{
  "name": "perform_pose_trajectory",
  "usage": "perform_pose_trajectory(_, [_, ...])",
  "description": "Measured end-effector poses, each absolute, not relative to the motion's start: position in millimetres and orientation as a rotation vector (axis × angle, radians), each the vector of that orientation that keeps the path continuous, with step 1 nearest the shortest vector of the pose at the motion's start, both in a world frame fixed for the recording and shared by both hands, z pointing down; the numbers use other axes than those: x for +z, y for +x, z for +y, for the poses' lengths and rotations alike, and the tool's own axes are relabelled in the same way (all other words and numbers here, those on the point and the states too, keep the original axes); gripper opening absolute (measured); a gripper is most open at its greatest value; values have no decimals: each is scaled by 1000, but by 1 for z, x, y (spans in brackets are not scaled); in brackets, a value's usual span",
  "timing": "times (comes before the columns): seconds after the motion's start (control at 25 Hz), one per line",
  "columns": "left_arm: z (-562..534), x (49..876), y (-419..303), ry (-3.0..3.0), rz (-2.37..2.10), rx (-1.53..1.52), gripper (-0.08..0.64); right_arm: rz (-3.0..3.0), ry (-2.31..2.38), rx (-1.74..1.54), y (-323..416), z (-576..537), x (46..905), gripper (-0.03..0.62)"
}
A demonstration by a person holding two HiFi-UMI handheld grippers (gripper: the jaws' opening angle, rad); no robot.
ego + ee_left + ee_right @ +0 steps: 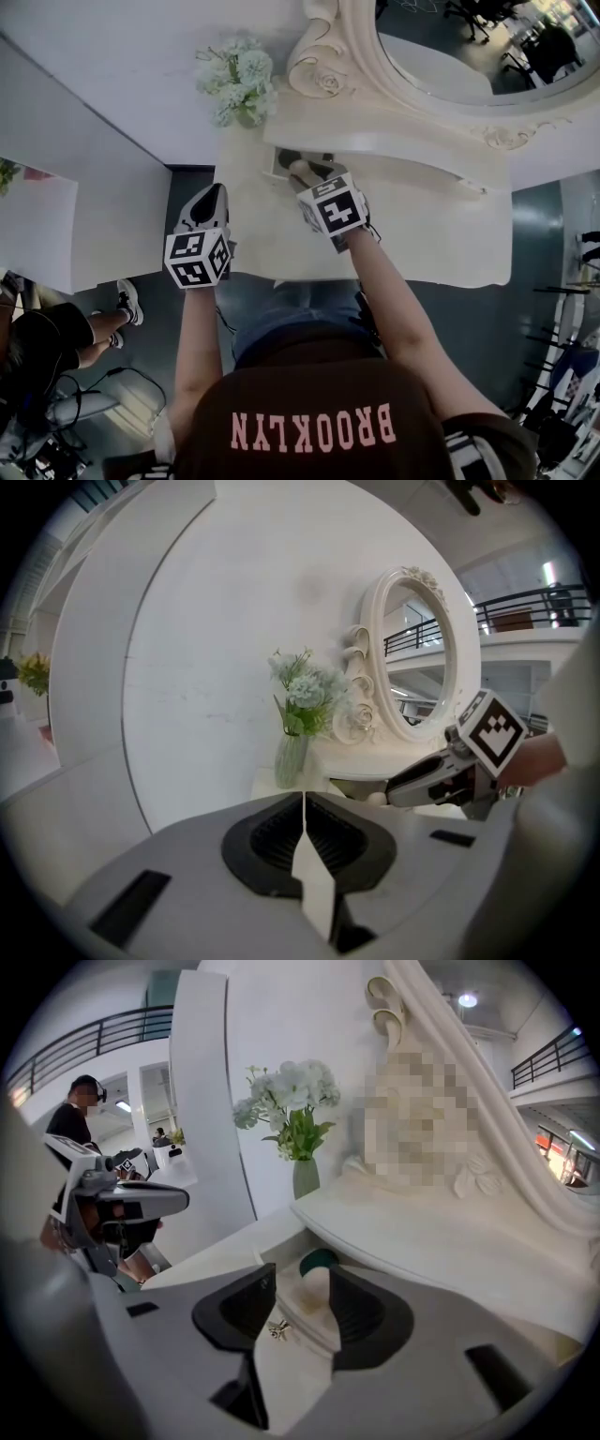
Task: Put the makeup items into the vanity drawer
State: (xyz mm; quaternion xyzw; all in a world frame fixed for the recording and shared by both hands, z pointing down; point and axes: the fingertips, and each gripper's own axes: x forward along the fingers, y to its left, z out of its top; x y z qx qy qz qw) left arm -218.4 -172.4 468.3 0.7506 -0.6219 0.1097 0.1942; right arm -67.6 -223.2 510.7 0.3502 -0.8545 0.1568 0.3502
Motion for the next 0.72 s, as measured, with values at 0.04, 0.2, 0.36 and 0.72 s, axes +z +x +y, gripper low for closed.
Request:
perform_pose_trajectory(0.04, [-173, 468, -217, 2108, -1742, 305, 9, -2217, 913, 406, -67, -223, 509, 166])
perform_pose_trajectory(0.2, [-173, 464, -213, 2130, -1732, 296, 9, -2226, 943, 413, -61, -220, 504, 162])
perform_pose_trajectory(0.36, [-173, 457, -208, 2165, -1716, 288, 8, -2241, 1007, 409, -51, -215, 493, 93])
perform_pose_trajectory(0.72, [-172, 434, -191, 2251, -1679, 270, 9, -2270, 1133, 370, -29, -203, 463, -2])
